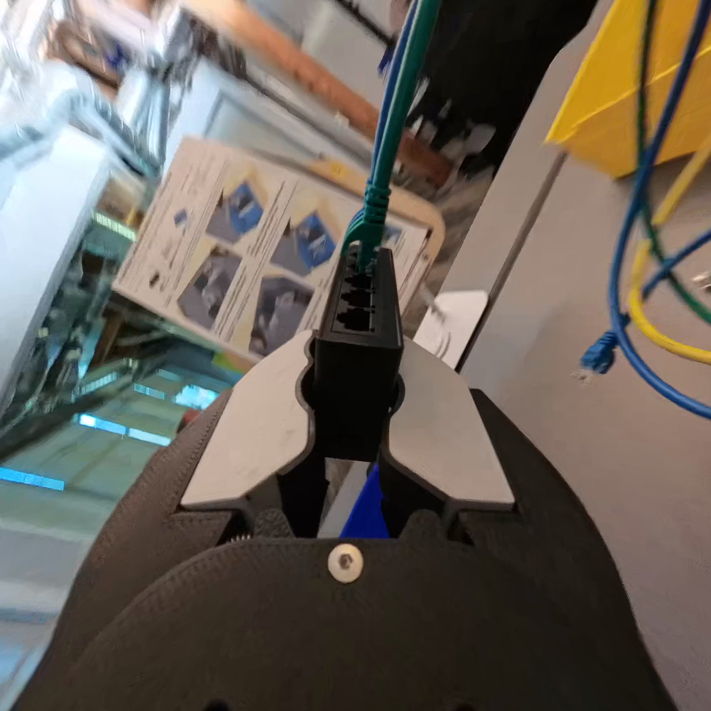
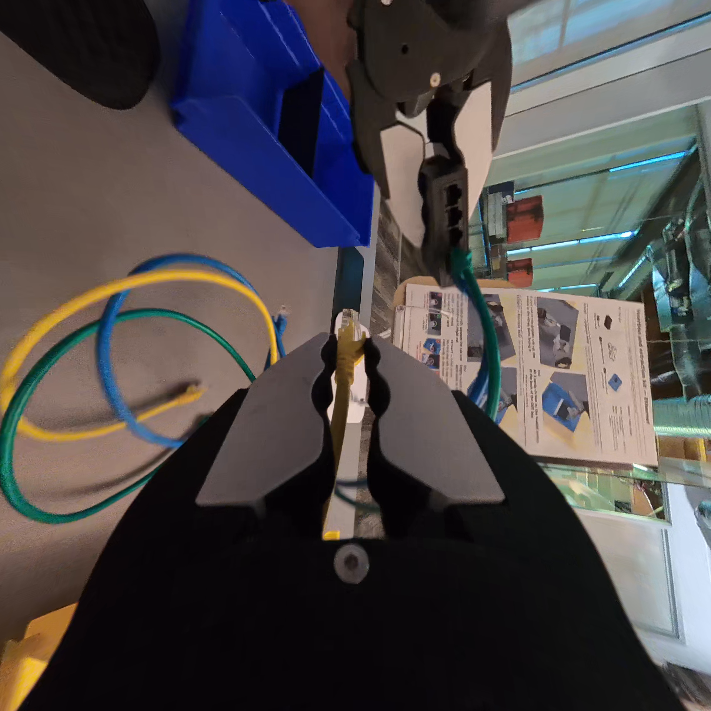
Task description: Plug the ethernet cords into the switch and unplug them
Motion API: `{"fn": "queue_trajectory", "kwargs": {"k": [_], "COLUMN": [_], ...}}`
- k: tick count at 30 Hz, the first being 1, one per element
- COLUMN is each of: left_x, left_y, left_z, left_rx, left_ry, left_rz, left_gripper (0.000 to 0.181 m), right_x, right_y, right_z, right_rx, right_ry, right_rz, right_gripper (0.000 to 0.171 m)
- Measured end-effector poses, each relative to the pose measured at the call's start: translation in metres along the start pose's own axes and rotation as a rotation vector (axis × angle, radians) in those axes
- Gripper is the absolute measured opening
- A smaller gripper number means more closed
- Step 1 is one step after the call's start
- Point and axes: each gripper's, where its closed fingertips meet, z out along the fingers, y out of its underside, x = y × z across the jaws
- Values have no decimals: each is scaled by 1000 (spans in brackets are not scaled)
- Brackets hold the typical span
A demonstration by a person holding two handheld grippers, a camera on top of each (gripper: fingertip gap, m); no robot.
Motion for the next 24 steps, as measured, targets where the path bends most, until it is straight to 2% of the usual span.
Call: {"fn": "queue_trajectory", "kwargs": {"k": [1,4,8,13,20,24], "left_x": [-4,-14,-23,-38,-42,-36], "left_y": [13,31,28,29,37,35], "left_z": [3,6,1,-14,-18,-17], "left_rx": [-60,-82,-36,25,7,0], "left_ry": [4,-7,-16,4,4,24], "left_rz": [-30,-118,-144,-223,-189,-169], "left_gripper": [31,32,32,32,33,33], "right_x": [-3,-31,-79,-140,-164,-162], "right_y": [1,10,41,63,72,64], "right_z": [-2,-2,14,33,39,35], "right_rx": [-10,-47,-133,-223,-256,-199], "right_ry": [13,-23,-96,-165,-173,-206], "right_rz": [12,54,188,305,375,547], "right_gripper": [15,15,15,15,17,24]}}
